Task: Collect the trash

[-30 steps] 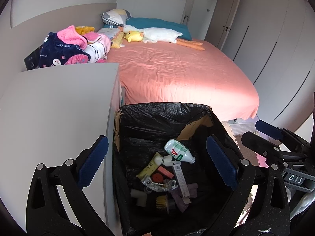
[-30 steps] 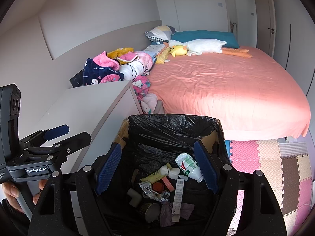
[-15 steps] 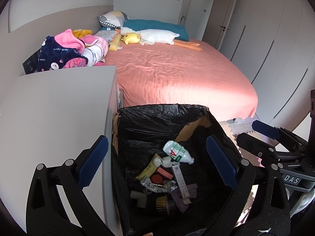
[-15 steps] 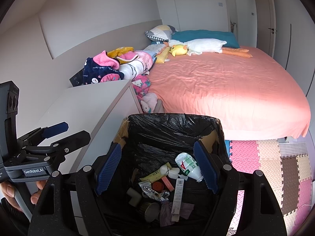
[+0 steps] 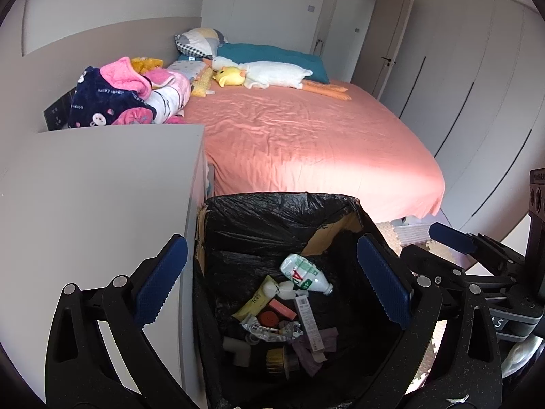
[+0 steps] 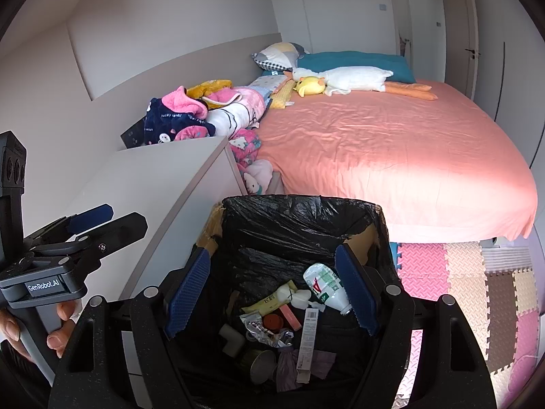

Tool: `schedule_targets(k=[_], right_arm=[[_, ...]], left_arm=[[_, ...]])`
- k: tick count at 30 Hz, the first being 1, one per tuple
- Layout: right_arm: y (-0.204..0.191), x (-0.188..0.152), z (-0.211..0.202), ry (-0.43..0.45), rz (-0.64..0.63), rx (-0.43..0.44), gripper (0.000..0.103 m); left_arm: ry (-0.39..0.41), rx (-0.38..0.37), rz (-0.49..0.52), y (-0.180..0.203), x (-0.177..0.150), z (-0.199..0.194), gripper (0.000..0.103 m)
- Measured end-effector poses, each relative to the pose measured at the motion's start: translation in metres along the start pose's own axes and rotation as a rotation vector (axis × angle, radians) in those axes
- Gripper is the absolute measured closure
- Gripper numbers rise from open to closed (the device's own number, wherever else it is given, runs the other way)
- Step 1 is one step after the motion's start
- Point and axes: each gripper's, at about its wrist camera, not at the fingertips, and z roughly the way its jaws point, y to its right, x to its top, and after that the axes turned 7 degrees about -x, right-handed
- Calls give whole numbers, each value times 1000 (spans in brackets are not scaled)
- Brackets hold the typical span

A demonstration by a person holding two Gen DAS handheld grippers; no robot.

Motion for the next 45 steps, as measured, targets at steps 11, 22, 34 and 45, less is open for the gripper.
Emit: schedule_targets(k=[11,22,34,45], right_arm=[[2,-1,0,0,0,0,27],[1,-1,0,0,0,0,27],[3,-2,0,-1,2,0,27],[3,-2,0,-1,4,-1,27]], left_arm=[[-3,31,2,-1,1,1,7],[-33,28,1,-2,-1,6,7],[-49,12,7,0,-3,7,7],[-53,15,-4,-1,-5,8,7]])
